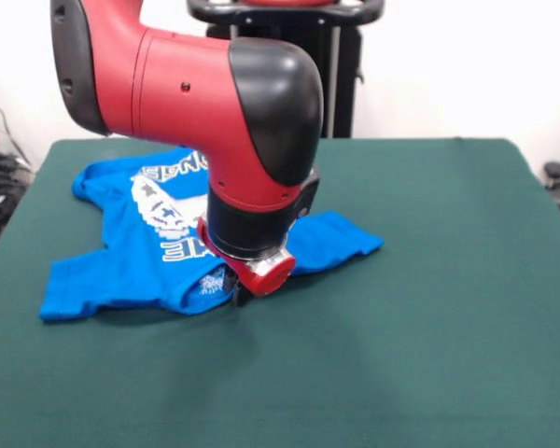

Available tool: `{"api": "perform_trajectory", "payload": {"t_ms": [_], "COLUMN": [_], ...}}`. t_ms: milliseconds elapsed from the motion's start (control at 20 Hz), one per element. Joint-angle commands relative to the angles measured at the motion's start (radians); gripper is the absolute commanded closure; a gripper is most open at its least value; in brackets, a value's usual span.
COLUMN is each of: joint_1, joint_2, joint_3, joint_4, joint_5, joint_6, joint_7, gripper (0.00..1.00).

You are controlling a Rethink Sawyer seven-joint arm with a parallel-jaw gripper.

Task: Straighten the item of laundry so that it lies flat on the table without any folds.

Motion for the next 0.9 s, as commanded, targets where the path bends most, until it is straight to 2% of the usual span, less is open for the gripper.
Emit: {"api": "perform_trajectory", "payload": {"t_ms": [50,400,900], "joint_1": [0.061,0.061,0.079], "joint_2": [-0.054,-0.057,-0.064], "joint_3": [0.176,0.183,0.170], "joint_4": [-0.172,-0.178,-0.218], "joint_5": [0.069,0.071,0.065], "joint_6": [-0.070,-0.065,0.019], "joint_7": [-0.034,-0.044,-0.047], "gripper": [1.00,1.00,1.00]}}
